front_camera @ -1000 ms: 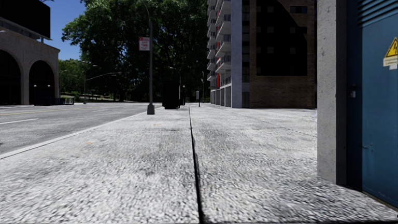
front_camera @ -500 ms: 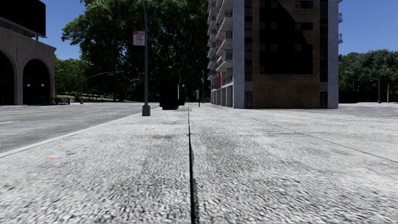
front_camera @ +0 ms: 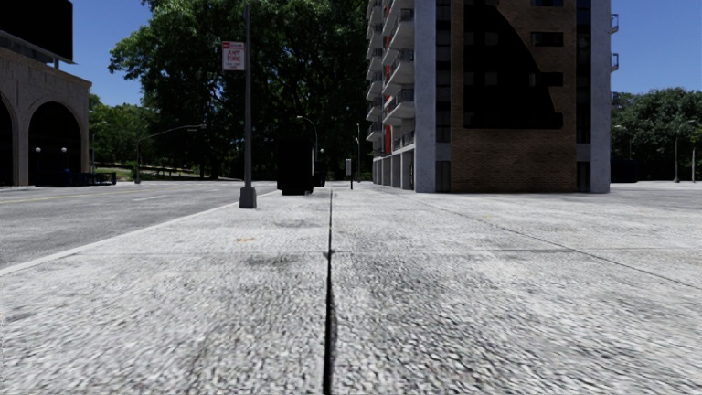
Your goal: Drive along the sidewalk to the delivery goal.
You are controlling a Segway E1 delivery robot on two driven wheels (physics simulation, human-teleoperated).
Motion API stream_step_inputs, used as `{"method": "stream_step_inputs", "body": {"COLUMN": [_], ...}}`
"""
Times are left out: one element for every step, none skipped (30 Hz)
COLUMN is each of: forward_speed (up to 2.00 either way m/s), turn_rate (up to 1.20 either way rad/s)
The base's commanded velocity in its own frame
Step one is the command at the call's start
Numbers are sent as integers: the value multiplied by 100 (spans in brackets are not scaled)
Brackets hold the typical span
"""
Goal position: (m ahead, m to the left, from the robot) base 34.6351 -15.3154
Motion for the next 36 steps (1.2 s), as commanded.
{"method": "stream_step_inputs", "body": {"forward_speed": [198, 198, 198, 198, 198, 198, 198, 198, 198, 198, 198, 198, 198, 198, 198, 198, 198, 198, 199, 199, 199, 199, 200, 200, 200, 200, 200, 200, 200, 200, 200, 200, 200, 200, 200, 200], "turn_rate": [0, -8, -26, -26, -40, -44, -45, -45, -45, -45, -45, -45, -45, -45, -45, -45, -45, -45, -45, -45, -45, -45, -45, -45, -45, -36, 0, 0, 0, 0, 0, 0, 0, 0, 0, 0]}}
